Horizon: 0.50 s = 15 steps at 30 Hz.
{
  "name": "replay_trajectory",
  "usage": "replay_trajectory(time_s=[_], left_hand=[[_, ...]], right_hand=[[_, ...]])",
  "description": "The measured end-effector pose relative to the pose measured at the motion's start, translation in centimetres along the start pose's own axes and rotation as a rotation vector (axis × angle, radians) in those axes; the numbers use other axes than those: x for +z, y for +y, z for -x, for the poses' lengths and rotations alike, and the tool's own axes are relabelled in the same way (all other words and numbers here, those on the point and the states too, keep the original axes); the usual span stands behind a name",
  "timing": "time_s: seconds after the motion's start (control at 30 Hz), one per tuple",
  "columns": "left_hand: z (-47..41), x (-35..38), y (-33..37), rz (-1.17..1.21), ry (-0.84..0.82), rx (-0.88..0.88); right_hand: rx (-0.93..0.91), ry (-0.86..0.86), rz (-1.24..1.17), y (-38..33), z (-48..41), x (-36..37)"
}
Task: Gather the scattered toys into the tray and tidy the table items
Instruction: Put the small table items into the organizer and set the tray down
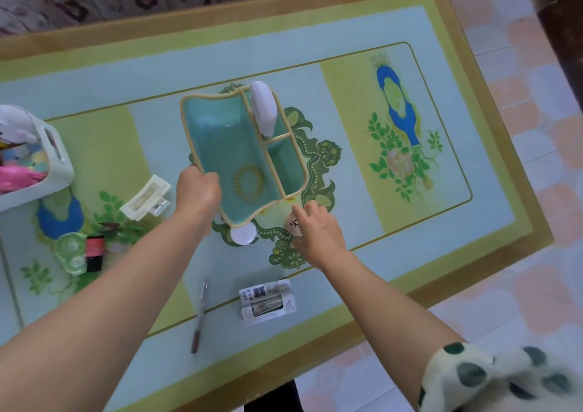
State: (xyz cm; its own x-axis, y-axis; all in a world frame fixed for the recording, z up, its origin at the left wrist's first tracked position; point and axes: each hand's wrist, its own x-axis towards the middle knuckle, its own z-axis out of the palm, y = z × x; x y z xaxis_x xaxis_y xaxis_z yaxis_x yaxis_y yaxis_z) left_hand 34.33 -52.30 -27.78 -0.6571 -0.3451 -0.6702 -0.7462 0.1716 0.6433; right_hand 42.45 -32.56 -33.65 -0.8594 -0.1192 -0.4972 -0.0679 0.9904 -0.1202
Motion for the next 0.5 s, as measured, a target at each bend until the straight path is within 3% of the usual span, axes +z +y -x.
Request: replay_trajectory(time_s=[0.17,0.5], left_hand=[[0.5,0.3,-0.3,0.016,-0.002,0.020],[1.6,-0.4,-0.3,0.026,0.014,0.019]], right_hand=[[0.002,0.076,0.027,0.1,-0.7,0.9],[0.038,0.291,-0.299,2.4,2.7,-6.6]])
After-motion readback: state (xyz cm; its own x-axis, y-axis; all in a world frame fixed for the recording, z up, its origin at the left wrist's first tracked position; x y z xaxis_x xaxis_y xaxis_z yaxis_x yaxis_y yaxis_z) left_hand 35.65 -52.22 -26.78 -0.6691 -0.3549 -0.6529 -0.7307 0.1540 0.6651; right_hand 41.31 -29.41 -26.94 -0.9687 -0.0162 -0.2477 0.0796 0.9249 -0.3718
